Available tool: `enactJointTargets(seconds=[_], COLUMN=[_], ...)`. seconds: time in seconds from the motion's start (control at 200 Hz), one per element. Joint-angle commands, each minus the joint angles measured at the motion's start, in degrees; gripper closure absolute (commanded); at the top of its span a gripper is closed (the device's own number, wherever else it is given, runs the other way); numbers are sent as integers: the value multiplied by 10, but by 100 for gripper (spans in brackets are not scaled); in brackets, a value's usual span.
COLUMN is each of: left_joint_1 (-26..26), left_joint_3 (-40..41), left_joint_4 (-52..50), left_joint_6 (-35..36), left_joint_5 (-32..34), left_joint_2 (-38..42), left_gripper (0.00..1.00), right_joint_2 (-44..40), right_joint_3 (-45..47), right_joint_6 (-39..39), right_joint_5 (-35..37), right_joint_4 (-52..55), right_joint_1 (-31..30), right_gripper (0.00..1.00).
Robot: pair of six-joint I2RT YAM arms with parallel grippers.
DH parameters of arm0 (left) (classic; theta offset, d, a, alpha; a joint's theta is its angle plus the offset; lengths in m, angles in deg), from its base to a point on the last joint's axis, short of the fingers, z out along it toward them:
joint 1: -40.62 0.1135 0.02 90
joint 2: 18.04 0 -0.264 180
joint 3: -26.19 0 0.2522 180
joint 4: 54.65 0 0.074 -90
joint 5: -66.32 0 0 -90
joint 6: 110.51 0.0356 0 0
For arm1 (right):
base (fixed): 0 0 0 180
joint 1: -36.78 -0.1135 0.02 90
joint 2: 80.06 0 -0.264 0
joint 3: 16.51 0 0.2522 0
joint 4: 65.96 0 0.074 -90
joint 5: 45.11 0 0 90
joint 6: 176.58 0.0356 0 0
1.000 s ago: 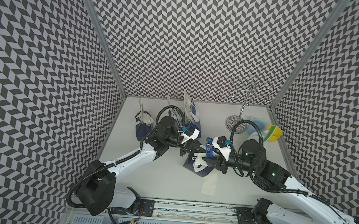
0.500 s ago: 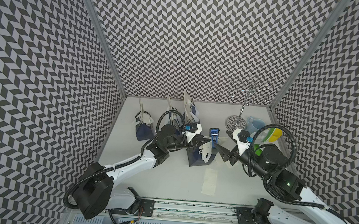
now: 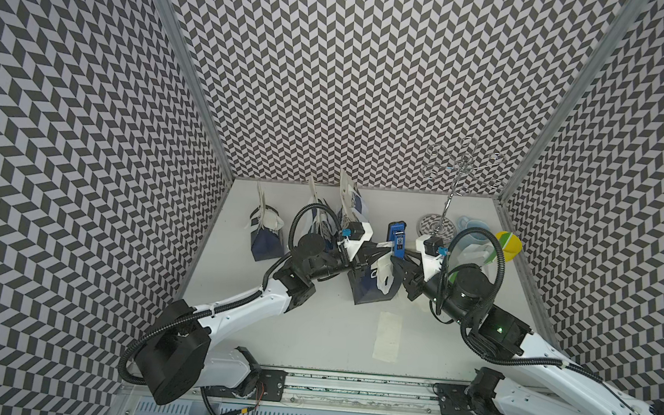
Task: Staple the receipts to the bags
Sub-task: Pick up the stapler from the takeout bag.
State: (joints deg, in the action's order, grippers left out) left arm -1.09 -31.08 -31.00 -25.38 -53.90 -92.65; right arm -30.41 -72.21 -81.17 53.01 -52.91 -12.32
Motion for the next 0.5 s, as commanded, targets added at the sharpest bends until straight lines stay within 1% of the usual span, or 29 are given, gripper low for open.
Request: enactJointTargets(seconds=[0.0,0.085,0.12,0.195,0.34,0.496], left_joint_1=[-7,-7,-7,-7,-7,-7], left_joint_3=[-7,0,3,15,39,70], left_joint_4=[60,56,54,56,53,50], left_joint_6=[-12,-13,-14,-16,-19,-19], left_joint_5=[-7,-2,1,12,23,40], left_joint_2=[15,19,21,27,44,76], left_gripper=[100,100,100,100,100,100], right_joint_2=[4,2,-2,-12,-49,-89], right_joint_3=[-19,-32,-36,-42,-41,-28], right_joint_6=[14,12,8,8,27,44], right_joint_5=[47,64,70,110,203,274], right_joint_4=[-62,-55,-53,-51,-63,-78], right_joint_1=[2,4,6,11,34,67], right_gripper=[88,95,96,100,100,100])
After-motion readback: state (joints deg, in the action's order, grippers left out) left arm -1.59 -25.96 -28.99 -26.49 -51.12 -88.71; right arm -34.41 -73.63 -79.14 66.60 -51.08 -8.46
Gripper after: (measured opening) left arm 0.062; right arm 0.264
